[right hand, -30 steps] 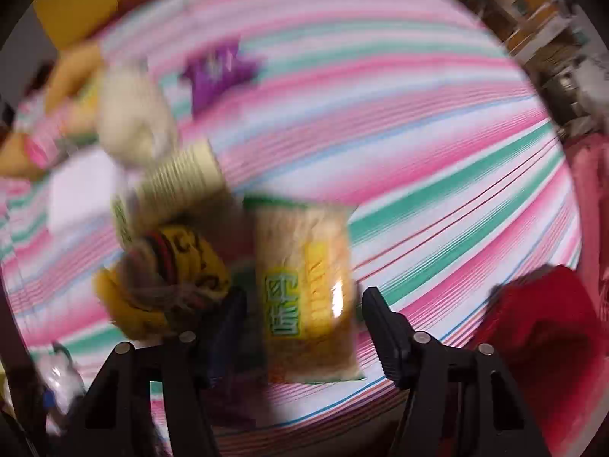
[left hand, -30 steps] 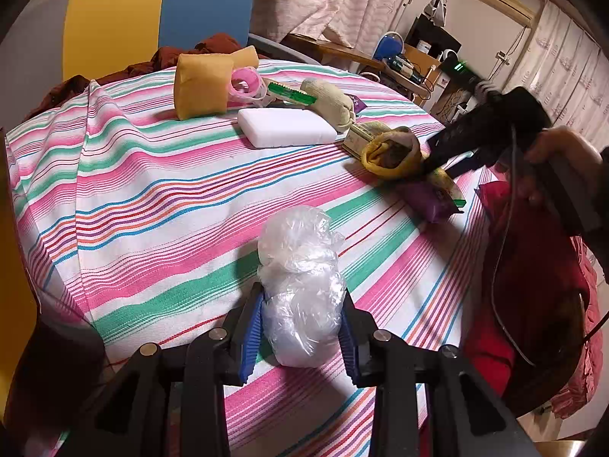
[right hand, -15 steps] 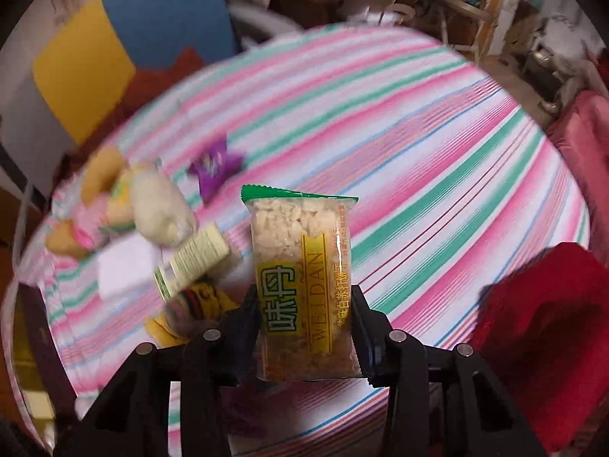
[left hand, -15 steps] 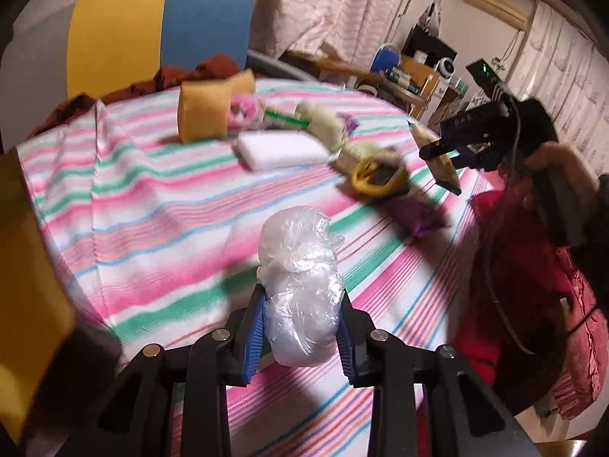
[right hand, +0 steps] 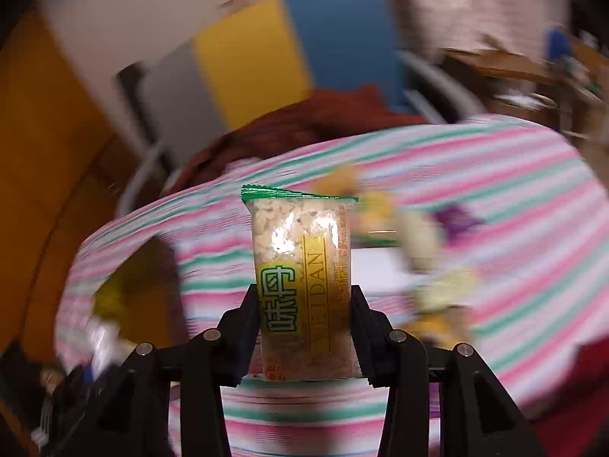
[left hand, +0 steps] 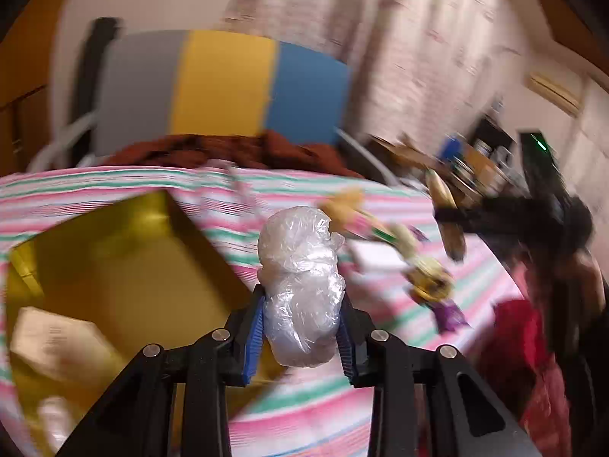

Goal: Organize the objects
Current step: 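Carry the snack bag and bundle to the gold tray with both tools, then release the snack bag and the bundle into the tray with both tools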

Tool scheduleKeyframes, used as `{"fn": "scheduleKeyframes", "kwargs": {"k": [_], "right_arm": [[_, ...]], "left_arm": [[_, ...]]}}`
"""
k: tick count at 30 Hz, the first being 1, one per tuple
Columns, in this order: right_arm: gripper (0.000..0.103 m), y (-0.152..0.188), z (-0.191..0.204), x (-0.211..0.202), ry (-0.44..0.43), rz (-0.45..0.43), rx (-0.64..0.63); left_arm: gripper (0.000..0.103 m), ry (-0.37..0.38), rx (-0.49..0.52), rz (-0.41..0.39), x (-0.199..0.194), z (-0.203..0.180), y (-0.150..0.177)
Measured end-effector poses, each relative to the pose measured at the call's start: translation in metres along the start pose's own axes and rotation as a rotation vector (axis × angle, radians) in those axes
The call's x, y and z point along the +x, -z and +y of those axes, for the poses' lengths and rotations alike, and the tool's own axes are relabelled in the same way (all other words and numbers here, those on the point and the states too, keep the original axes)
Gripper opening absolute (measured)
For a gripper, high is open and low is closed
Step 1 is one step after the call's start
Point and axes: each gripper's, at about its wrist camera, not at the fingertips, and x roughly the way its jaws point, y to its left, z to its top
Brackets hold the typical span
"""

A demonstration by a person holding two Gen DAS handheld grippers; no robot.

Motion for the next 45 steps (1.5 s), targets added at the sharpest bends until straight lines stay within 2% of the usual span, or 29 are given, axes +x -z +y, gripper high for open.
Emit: {"fn": "scheduleKeyframes", "kwargs": {"k": [3, 7, 10, 13, 15, 17, 19, 21, 24, 30, 33, 41, 45], "right_arm": [[0.045, 0.006, 0.061, 0.025, -0.094, 0.05, -0.098], [0.045, 0.021, 0.133, 0.06, -0.185, 0.135, -0.216], [0.045, 0.032, 0.17, 0.091, -0.221, 0.196, -0.28], [0.046, 0.052, 0.204, 0.12, -0.245, 0.265, -0.334], [0.046, 0.061, 0.221, 0.133, -0.252, 0.297, -0.352], [0.059, 0.072, 0.229, 0.144, -0.269, 0.337, -0.359], [0.066, 0.081, 0.232, 0.146, -0.289, 0.358, -0.365], [0.066, 0.088, 0.231, 0.146, -0.3, 0.371, -0.368], [0.067, 0.092, 0.226, 0.139, -0.301, 0.37, -0.364], [0.077, 0.093, 0.222, 0.125, -0.276, 0.316, -0.379], [0.081, 0.096, 0.233, 0.122, -0.251, 0.266, -0.416], [0.1, 0.103, 0.242, 0.097, -0.163, 0.077, -0.496], [0.102, 0.105, 0.238, 0.091, -0.119, 0.028, -0.511]], "left_arm": [[0.033, -0.124, -0.08, -0.037, -0.016, 0.049, -0.013], [0.033, -0.23, -0.185, -0.043, -0.025, 0.108, -0.024], [0.034, -0.297, -0.258, -0.019, -0.022, 0.147, -0.028], [0.038, -0.337, -0.318, -0.001, -0.019, 0.175, -0.026], [0.045, -0.359, -0.352, 0.021, -0.014, 0.19, -0.024], [0.048, -0.356, -0.385, 0.025, -0.015, 0.199, -0.022], [0.052, -0.369, -0.411, 0.022, -0.017, 0.205, -0.018], [0.052, -0.376, -0.438, 0.0, -0.024, 0.208, -0.014], [0.052, -0.418, -0.429, -0.033, -0.04, 0.203, -0.008], [0.052, -0.476, -0.39, -0.064, -0.059, 0.179, 0.008], [0.052, -0.493, -0.36, -0.077, -0.066, 0.165, 0.016], [0.052, -0.523, -0.296, -0.07, -0.074, 0.139, 0.029], [0.052, -0.535, -0.279, -0.054, -0.073, 0.132, 0.036]]}}
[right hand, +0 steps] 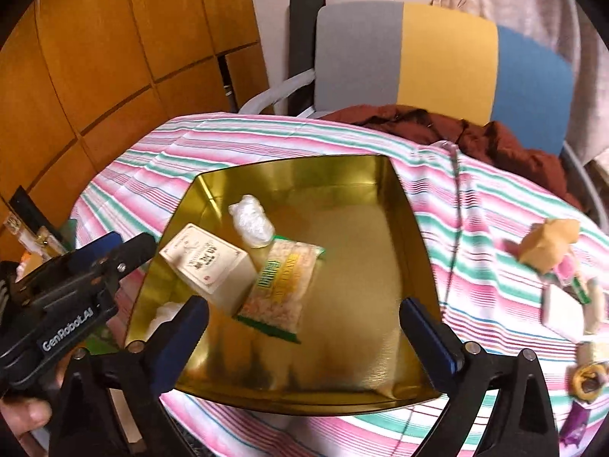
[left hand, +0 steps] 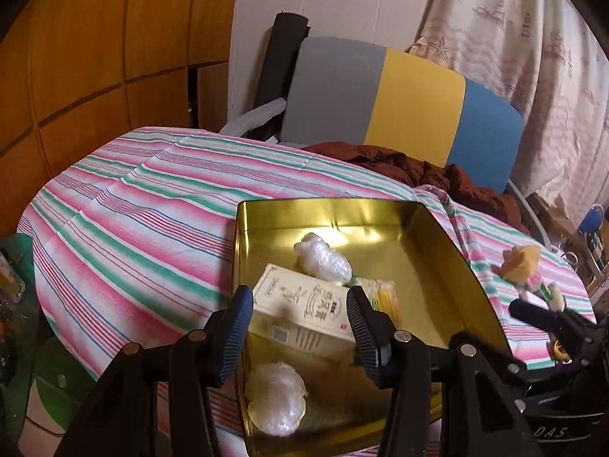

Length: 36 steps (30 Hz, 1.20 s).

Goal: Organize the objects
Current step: 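Release the snack bag and the bundle into the tray with both tools, then move both tools from the tray back toward the remaining items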

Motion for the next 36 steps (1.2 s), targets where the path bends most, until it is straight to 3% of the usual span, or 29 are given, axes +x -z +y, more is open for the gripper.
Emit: {"fn": "scheduleKeyframes", "kwargs": {"k": [17, 36], "right_arm": [[0.103, 0.01, -0.014, -0.007, 0.092, -0.052, 0.01], [0.103, 0.015, -0.065, -0.028, 0.165, -0.09, 0.101]], "left_arm": [[0.052, -0.014, 0.07, 0.003, -0.006, -0.019, 0.015], [0.052, 0.052, 0.167, 0.009, -0.013, -0.054, 0.02]]}}
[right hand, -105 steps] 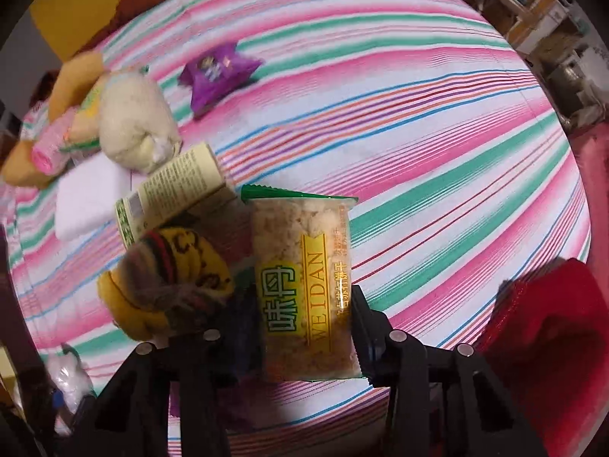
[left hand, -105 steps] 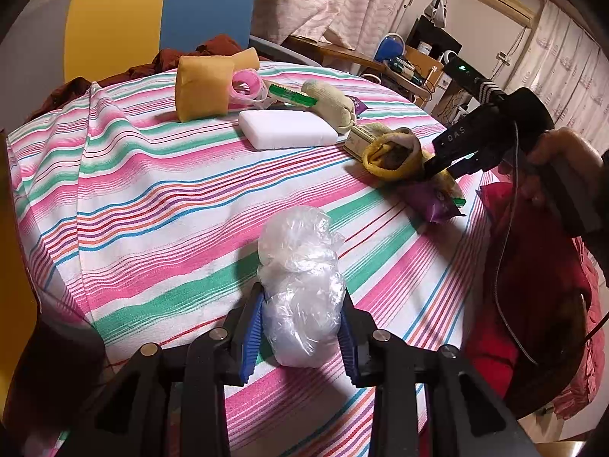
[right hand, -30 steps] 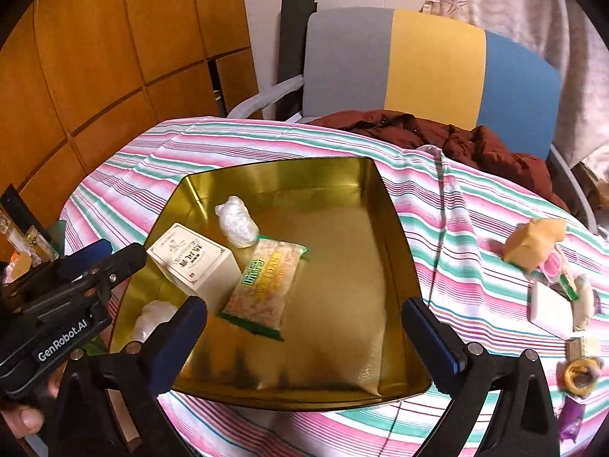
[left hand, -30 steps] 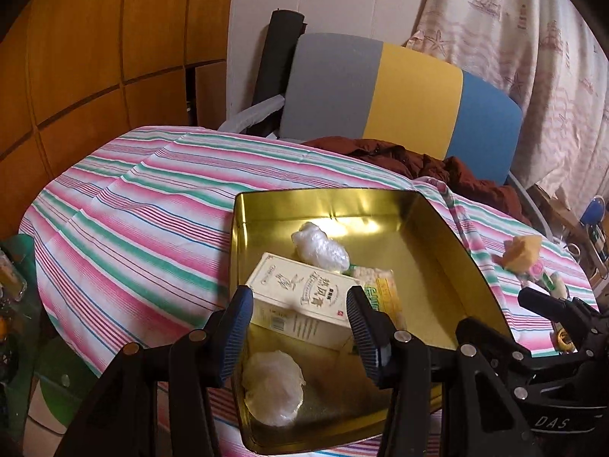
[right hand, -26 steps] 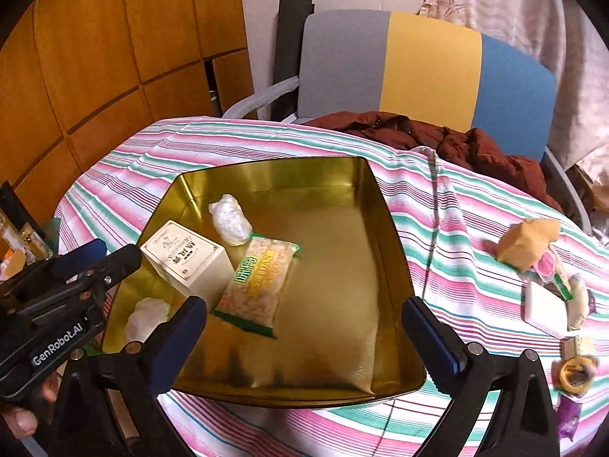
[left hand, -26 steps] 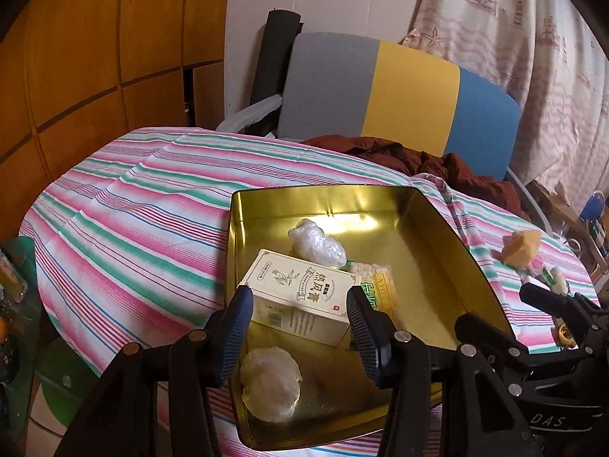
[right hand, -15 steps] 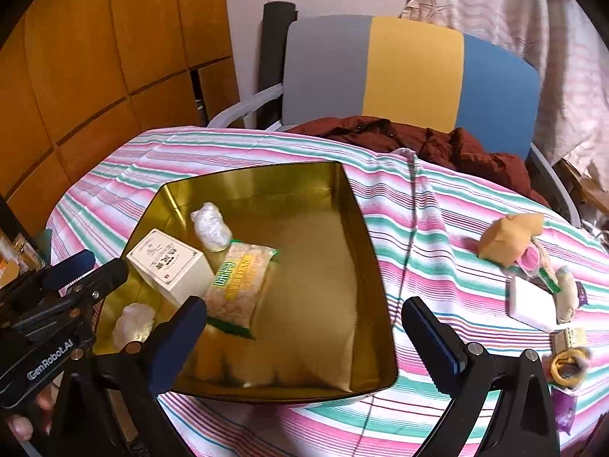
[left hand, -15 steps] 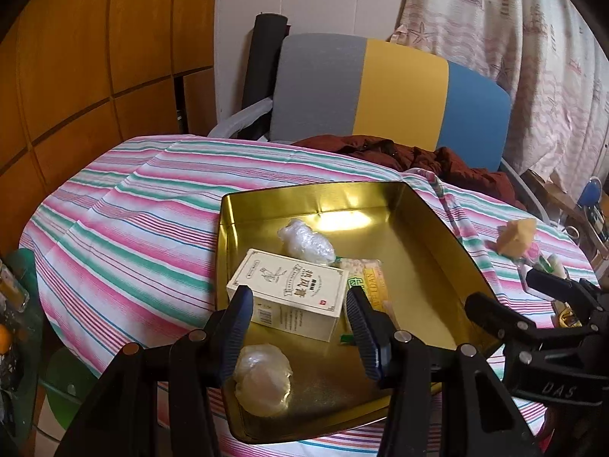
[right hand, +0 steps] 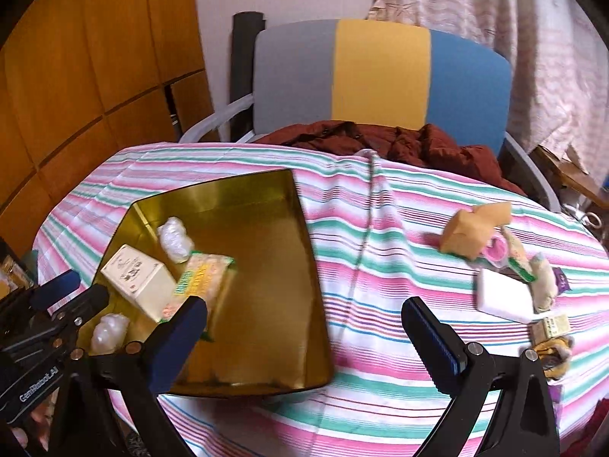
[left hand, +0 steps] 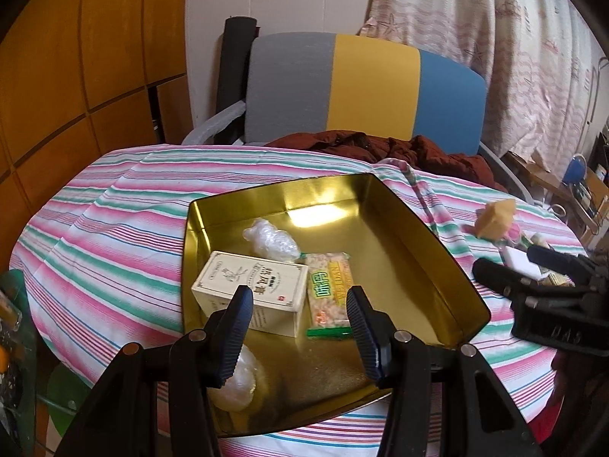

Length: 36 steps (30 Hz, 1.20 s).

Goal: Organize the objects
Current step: 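Move both tools from the tray back toward the remaining items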

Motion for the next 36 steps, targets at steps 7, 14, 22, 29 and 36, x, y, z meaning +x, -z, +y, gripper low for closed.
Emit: {"fn": "scheduleKeyframes", "kwargs": {"k": [7, 14, 22, 29, 36], "right_arm": [[0.103, 0.007, -0.057, -0.003, 0.057, 0.016, 0.11], [0.103, 0.02, -0.148, -0.02, 0.16, 0.03, 0.279], [0.103, 0.044, -0.275, -0.065, 0.272, -0.052, 0.6], [0.103, 0.077, -0.329, -0.067, 0.2, -0.091, 0.833], [0.103, 0.081, -0.335, -0.074, 0.125, -0.163, 0.876]], "left_arm": [[0.052, 0.038, 0.041, 0.009, 0.002, -0.014, 0.001], [0.052, 0.107, 0.09, 0.03, 0.005, -0.034, 0.004], [0.052, 0.203, 0.14, 0.048, 0.008, -0.062, 0.002], [0.052, 0.303, 0.265, 0.057, 0.009, -0.115, -0.001], [0.052, 0.445, 0.377, 0.164, 0.031, -0.184, 0.007]]}}
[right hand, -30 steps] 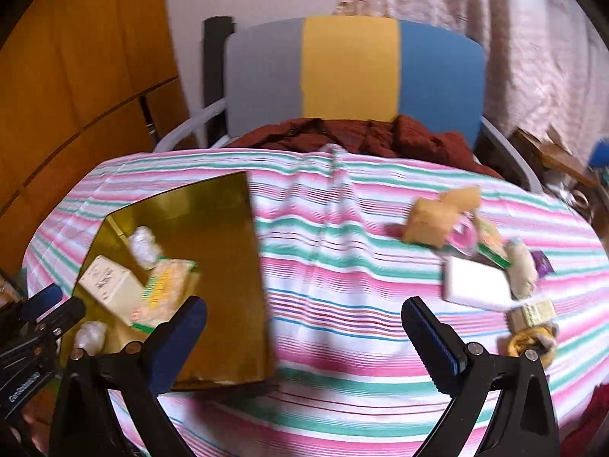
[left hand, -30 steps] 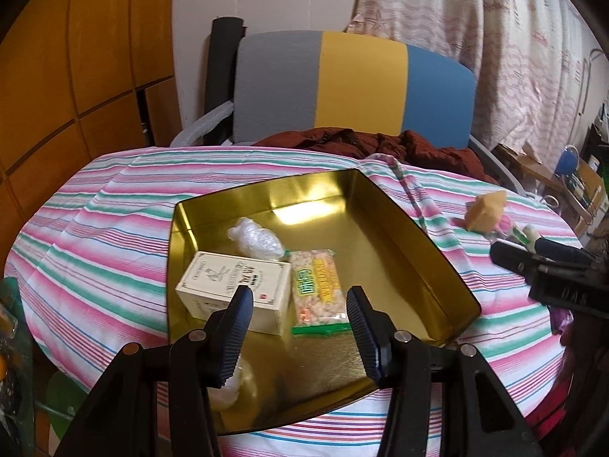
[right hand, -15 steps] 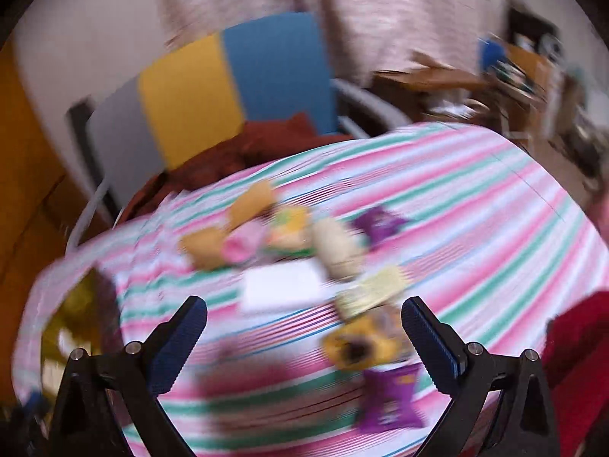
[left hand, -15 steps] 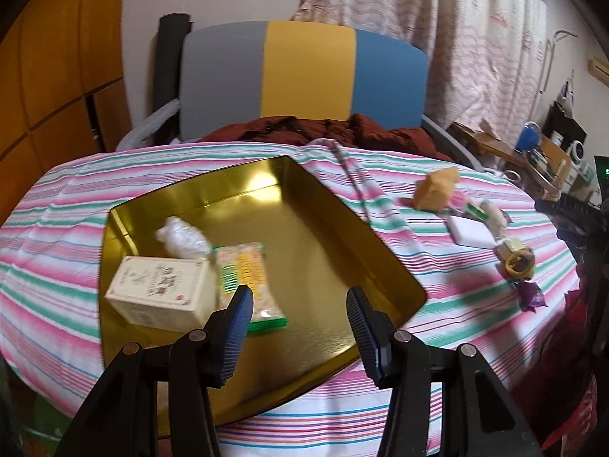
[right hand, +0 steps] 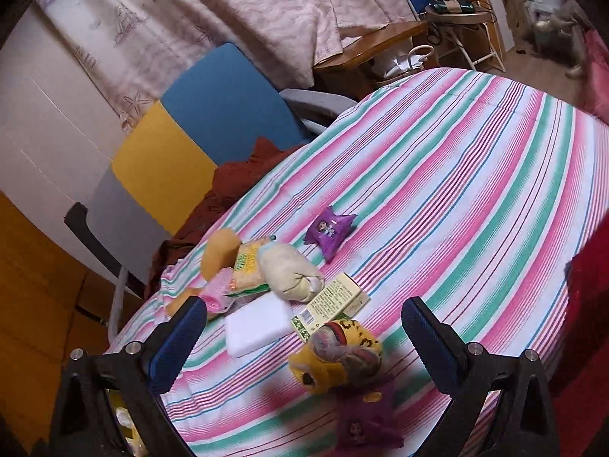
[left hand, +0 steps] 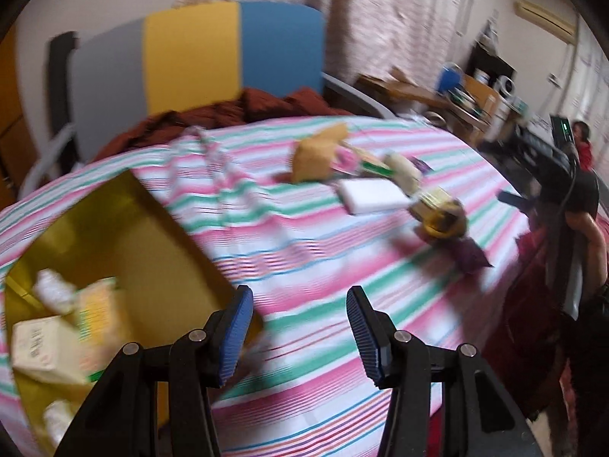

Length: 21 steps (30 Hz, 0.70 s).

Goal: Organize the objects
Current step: 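Move both tools from the tray back toward the remaining items, then grasp the yellow knitted pouch with the left tool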

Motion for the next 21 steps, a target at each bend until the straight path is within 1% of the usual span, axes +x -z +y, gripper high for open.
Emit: {"fn": "scheduleKeyframes", "kwargs": {"k": [6, 12, 18, 21], "right_arm": [[0.103, 0.0, -0.007, 0.004, -0.064, 0.014, 0.047], [0.103, 0.0, -0.014, 0.0, -0.114, -0.002, 0.09], [0.103, -0.001, -0.015, -0.001, -0.156, 0.004, 0.103], [0.103, -0.001, -0.015, 0.0, -0.176, 0.012, 0.104]], "left_arm": [[0.052, 0.126, 0.055, 0.066, 0.041, -0.044, -0.019], [0.052, 0.247, 0.079, 0.097, 0.07, -0.078, -0.041], [0.052, 0.375, 0.036, 0.169, 0.113, -0.106, -0.063], [0.059, 0.406, 0.029, 0.174, 0.127, -0.118, -0.07]]}}
